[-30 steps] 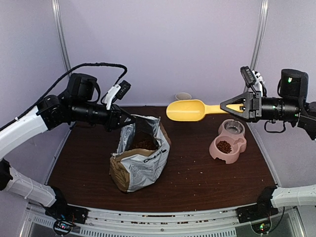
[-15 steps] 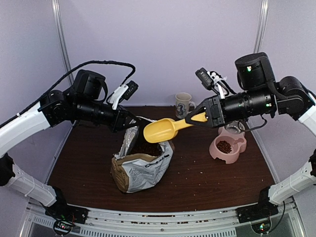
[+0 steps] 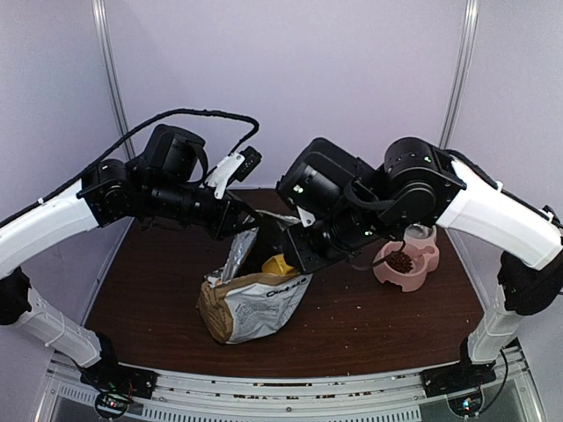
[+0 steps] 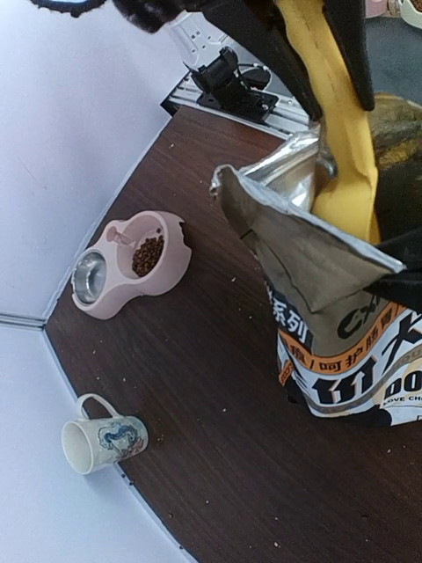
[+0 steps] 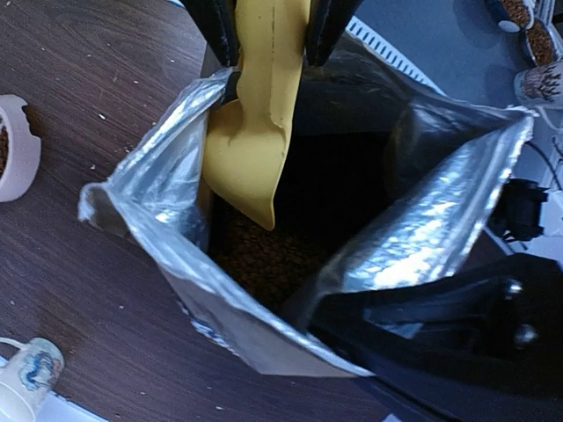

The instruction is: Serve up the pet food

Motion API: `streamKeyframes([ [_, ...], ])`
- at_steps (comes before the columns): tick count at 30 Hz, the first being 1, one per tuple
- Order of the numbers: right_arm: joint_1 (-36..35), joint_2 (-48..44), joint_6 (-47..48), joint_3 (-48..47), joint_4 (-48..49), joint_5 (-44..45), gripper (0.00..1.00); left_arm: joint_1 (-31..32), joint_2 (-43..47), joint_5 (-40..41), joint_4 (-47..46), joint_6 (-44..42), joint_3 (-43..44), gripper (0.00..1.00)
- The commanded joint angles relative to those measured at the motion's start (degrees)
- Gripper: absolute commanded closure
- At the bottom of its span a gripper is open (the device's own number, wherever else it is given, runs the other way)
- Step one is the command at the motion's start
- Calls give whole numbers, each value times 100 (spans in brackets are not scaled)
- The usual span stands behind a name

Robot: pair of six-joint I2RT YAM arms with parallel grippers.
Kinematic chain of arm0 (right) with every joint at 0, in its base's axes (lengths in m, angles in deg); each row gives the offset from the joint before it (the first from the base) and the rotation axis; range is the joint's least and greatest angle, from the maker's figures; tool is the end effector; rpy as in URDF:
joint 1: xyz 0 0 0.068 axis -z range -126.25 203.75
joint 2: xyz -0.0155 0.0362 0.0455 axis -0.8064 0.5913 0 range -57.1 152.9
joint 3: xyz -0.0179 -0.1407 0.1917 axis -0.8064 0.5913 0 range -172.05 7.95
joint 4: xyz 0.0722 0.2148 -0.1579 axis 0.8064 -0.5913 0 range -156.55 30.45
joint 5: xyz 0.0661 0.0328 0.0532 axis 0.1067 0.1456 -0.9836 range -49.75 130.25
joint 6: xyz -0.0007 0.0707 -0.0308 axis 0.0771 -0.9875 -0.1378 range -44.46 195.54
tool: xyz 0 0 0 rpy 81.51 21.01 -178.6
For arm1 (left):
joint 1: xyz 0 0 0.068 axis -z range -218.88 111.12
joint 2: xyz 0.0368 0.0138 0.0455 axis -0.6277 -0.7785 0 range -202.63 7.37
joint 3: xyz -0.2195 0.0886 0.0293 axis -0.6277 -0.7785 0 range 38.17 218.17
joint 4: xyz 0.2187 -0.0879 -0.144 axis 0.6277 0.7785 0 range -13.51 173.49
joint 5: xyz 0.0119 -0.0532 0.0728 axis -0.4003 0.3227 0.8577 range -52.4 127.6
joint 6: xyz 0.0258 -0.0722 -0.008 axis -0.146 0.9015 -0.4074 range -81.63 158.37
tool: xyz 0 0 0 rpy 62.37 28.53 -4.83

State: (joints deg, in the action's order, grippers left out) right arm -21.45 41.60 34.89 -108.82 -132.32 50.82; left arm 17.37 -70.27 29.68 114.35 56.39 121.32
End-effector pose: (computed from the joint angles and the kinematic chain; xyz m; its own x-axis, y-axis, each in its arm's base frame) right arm 0.1046 0.3486 0.3640 -0.7597 -0.3683 -0.5360 -0.5647 0.7823 0.2628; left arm 0.1826 -0.2896 0.3470 -0.5574 0.2830 -0.7805 0.7527 0.5689 -0.3313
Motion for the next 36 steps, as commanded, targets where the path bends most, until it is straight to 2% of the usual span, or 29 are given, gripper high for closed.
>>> streamKeyframes([
  [1, 52, -173, -488, -403, -1317, 1659, 80, 44, 227, 81, -756, 51, 184, 100],
  [3, 89, -154, -532, -260, -1591, 1930, 80, 50, 222, -159, -786, 0, 166, 100],
  [5, 114, -84, -534, 211, -1487, 1884, 80, 59, 170, -751, -1050, 33, 99, 100],
  [7, 123, -11, -494, 748, -1062, 1669, 80, 114, 110, -1040, -1432, 138, -36, 100],
  [10, 207, 73, -382, 1525, -13, 1165, 81, 157, -94, -947, -1521, 186, -102, 100],
  [14, 379, 151, -292, 2448, 1644, -46, 81, 158, -275, -922, -1876, 324, -451, 100],
  [17, 484, 189, -286, 2805, 2612, -1166, 81, 156, -440, -930, -1941, 380, -536, 100],
  [25, 840, -559, -418, 3483, 3946, -3202, 81, 158, -432, -744, -1989, 415, -591, 100],
  [32, 1171, -1404, -819, 3978, 4705, -4362, 81, 158, -359, -493, -1883, 365, -515, 100],
  [36, 1382, -1963, -1444, 4505, 5690, -4998, 81, 158, -255, -306, -1817, 360, -527, 100],
])
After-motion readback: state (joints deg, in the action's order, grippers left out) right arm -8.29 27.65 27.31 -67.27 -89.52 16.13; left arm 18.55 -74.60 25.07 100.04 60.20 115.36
